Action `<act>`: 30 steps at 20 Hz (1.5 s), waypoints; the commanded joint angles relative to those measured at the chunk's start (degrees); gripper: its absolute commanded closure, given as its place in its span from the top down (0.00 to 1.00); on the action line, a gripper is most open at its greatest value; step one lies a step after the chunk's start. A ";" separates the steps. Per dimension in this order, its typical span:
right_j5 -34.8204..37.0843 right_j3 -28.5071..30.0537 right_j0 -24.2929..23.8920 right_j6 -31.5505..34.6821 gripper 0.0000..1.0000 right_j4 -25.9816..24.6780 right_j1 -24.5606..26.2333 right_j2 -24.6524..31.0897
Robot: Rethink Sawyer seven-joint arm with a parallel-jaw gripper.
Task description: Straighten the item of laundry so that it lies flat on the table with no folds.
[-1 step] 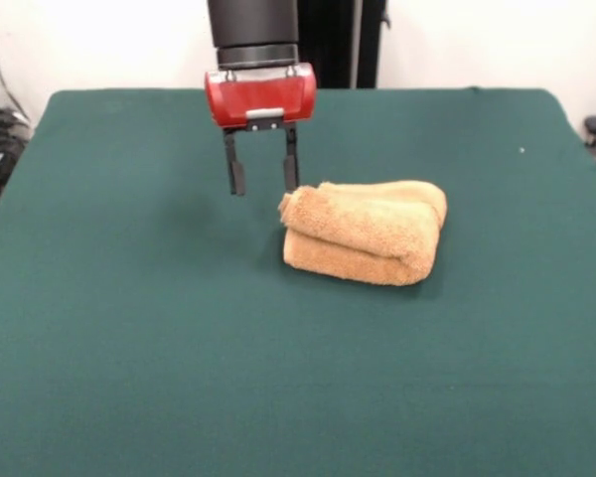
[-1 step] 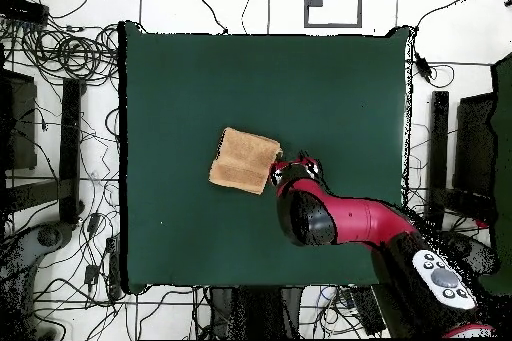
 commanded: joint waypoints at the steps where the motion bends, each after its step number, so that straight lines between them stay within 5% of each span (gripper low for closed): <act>1: 2.28 -0.55 -0.58 3.02 1.00 -3.17 4.83 8.36; 30: 2.55 1.23 -8.98 2.54 1.00 -7.36 10.64 19.83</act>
